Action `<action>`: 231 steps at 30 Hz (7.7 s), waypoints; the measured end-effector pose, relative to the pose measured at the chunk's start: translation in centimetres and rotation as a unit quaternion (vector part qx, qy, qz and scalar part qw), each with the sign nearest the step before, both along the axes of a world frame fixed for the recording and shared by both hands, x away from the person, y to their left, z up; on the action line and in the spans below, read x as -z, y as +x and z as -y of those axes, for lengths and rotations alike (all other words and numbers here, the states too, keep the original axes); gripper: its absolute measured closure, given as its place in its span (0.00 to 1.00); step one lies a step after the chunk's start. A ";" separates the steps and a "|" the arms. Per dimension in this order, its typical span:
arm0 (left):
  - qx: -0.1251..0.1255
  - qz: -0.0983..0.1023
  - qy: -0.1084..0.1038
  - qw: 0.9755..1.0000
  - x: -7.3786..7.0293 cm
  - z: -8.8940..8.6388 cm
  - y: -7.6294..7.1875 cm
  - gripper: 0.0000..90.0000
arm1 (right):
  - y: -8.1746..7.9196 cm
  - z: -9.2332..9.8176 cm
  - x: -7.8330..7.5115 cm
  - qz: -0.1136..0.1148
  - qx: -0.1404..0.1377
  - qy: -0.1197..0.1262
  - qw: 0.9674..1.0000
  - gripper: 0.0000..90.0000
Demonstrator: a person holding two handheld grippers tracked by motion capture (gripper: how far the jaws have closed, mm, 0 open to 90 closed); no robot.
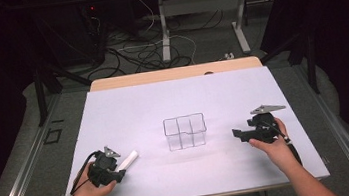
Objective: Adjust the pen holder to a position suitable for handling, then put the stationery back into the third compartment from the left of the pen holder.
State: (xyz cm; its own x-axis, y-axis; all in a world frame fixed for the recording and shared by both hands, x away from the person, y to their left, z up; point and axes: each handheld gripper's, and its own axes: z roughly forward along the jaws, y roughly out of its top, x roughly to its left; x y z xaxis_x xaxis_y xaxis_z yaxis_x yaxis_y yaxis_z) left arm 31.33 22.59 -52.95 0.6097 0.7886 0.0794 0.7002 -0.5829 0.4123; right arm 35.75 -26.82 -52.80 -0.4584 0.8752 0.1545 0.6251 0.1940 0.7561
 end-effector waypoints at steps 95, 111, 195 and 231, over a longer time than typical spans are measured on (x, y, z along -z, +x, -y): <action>-0.063 0.127 -0.204 0.969 -4.7 0.7 -0.5 0.79 | -0.5 -1.9 -1.0 0.003 0.005 0.048 0.999 0.11; -0.057 0.175 -0.256 0.949 -5.7 3.9 -1.1 0.79 | -0.6 -2.3 -1.5 -0.002 -0.008 0.081 0.997 0.17; 0.058 0.171 -0.281 0.943 -4.4 16.5 -1.7 0.79 | -0.8 -11.8 -4.6 -0.099 -0.086 0.303 0.944 0.61; 0.058 0.157 -0.298 0.940 -4.0 16.5 -1.6 0.70 | -0.5 -11.2 -4.3 -0.118 -0.078 0.317 0.938 0.75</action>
